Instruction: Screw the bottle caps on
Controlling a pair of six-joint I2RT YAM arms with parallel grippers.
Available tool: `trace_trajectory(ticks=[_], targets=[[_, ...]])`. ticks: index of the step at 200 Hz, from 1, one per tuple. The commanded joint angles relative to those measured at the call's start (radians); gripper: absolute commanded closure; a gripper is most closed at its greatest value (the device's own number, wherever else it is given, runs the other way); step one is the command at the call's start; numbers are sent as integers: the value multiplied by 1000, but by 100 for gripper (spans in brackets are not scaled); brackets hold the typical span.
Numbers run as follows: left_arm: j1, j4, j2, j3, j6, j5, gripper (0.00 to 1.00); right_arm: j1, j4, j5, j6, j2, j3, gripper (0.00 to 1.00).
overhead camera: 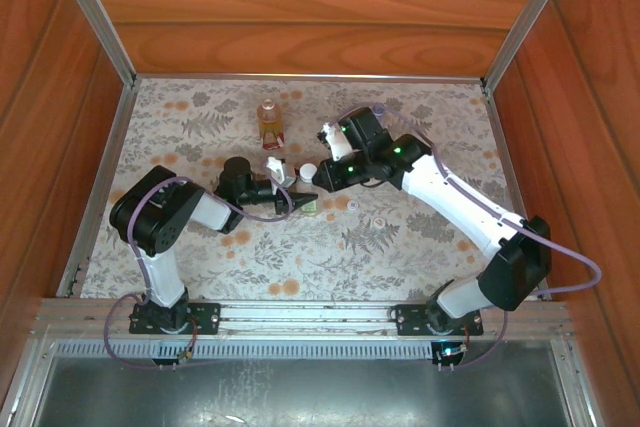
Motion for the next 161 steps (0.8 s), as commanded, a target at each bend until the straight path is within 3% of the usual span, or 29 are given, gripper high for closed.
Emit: trace_trajectory(ticks=[1,38,72,83,90,112,161], targets=[[11,-103,7,-14,9,-23,44,17,-39,1,19,-11,17,82],[10,-106,4,-16,6,-20,44,-14,-25,87,14,17,82,73],[10,-105,7,-12,3,-13,44,-31,-24,96,-68,76,140,46],[11,-105,4,-13,4,-13,44,-30,-33,94,-113,81,146,41],[11,-105,3,-12,5,-13,44,-31,-40,97,-126,82,151,42],[11,-105,3,-14,5,-13,44,-30,-67,91,-124,104,182,58],[10,-105,6,-10,-1,-9,44,-30,-50,41,-106,156,187,70]])
